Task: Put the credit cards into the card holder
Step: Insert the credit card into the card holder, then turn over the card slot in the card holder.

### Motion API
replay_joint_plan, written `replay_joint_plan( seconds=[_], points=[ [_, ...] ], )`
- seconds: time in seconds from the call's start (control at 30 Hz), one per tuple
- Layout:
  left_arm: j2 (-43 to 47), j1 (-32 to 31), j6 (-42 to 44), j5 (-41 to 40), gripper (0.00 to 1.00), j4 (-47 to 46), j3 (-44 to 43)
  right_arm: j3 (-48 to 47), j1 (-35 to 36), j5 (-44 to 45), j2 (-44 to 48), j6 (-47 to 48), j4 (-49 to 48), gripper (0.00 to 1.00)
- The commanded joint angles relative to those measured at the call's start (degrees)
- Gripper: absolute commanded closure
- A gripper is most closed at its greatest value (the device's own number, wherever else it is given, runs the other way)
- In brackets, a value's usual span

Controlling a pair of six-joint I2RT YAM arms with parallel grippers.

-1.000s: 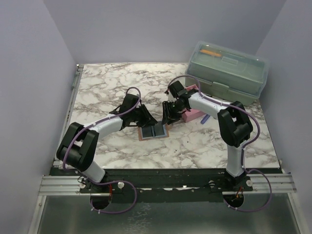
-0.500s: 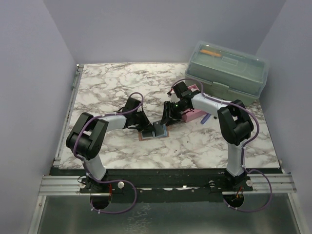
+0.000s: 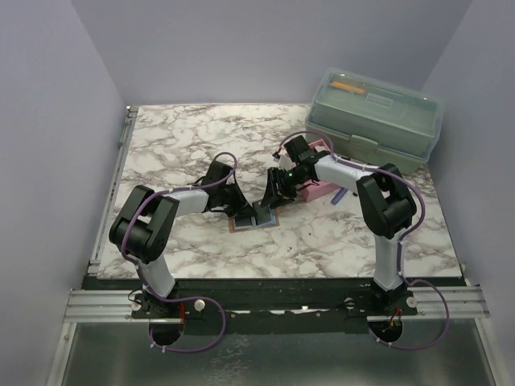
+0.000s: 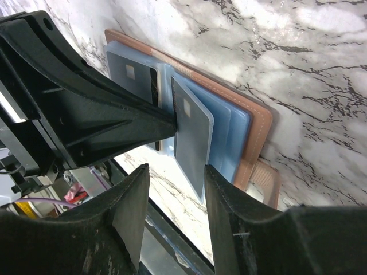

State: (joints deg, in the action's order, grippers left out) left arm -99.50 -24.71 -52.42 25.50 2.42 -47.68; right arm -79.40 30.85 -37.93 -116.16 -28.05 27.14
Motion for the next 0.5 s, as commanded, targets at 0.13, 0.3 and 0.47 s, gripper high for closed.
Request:
replay_joint_plan(
  seconds=[0.13, 0.3, 0.47],
  points=[
    [-2.8, 0.3, 2.3, -1.9, 0.97, 2.1, 0.9, 1.0, 0.2, 2.0, -1.8, 0.8, 0.8, 0.53],
    [-2.8, 0.2, 2.5, -1.7, 0.97, 2.1, 0.5, 1.7, 0.7, 1.1, -2.0, 1.1, 0.0, 0.53],
    [-3.0, 0.2, 2.4, -1.5, 0.97, 2.1, 0.5, 1.3, 1.1, 2.3, -1.9, 0.8, 0.3, 0.53]
  ],
)
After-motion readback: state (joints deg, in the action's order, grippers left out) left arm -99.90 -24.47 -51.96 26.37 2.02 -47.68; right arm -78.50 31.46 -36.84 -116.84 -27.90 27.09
